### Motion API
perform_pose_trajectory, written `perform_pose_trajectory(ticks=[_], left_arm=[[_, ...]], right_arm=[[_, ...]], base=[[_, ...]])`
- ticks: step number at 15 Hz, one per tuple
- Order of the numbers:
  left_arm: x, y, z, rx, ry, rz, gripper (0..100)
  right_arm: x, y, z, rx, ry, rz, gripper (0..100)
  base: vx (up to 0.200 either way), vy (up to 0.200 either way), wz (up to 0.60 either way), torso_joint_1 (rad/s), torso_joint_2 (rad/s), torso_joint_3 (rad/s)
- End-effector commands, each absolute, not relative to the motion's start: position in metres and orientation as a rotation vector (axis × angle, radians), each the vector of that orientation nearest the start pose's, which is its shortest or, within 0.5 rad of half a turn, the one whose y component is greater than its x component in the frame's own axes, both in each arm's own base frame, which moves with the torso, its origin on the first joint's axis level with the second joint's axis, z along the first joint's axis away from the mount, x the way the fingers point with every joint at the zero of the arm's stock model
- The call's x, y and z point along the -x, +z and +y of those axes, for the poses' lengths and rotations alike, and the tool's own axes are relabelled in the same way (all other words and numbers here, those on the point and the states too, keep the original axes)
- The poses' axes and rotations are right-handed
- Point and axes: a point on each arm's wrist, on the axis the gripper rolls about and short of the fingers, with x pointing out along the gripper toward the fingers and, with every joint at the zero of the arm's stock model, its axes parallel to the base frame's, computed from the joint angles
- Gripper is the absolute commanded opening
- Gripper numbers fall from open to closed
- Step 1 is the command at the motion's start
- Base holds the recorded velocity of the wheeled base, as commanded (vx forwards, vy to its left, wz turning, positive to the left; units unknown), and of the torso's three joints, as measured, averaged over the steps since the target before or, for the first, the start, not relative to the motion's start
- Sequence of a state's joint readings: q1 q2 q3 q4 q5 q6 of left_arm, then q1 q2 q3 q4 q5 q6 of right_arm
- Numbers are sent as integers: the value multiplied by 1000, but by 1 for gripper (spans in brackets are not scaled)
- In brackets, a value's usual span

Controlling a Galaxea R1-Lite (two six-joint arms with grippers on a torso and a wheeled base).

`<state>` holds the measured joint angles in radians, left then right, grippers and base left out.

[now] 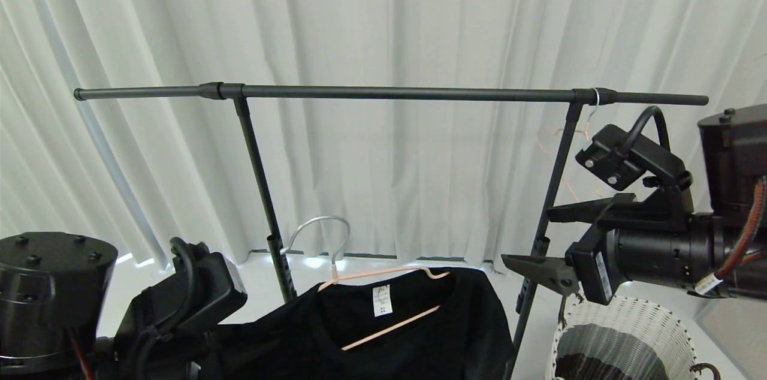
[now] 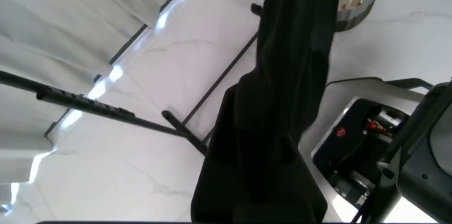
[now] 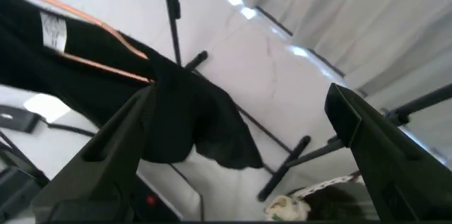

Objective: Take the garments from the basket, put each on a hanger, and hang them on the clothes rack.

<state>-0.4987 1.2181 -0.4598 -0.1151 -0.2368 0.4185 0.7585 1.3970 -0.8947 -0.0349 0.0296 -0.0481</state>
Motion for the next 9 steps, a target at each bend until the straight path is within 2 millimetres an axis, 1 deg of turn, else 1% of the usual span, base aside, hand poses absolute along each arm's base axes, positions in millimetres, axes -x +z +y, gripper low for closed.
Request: perform_pose_trajectory(ticks=[1, 3, 5, 7, 9], left_arm=[[-134, 156, -81, -470, -856, 488, 0], [-133, 157, -83, -456, -914, 476, 0], [-132, 157, -84, -463, -944, 461, 0], [-129, 159, -84, -480, -960, 436, 0], [-123, 160, -86, -515, -993, 403, 0]], right_arm=[[-160, 233, 157, 267, 840, 411, 100], [-154, 228, 164, 418, 990, 392, 100], [-156, 220, 176, 548, 1107, 365, 100], [-158, 217, 193, 593, 1195, 351, 100], [-160, 214, 208, 601, 1240, 358, 100]], base=[[0, 0, 0, 0, 0, 0], [0, 0, 0, 0, 0, 0], [0, 0, 0, 0, 0, 0], [0, 0, 0, 0, 0, 0], [0, 0, 0, 0, 0, 0]])
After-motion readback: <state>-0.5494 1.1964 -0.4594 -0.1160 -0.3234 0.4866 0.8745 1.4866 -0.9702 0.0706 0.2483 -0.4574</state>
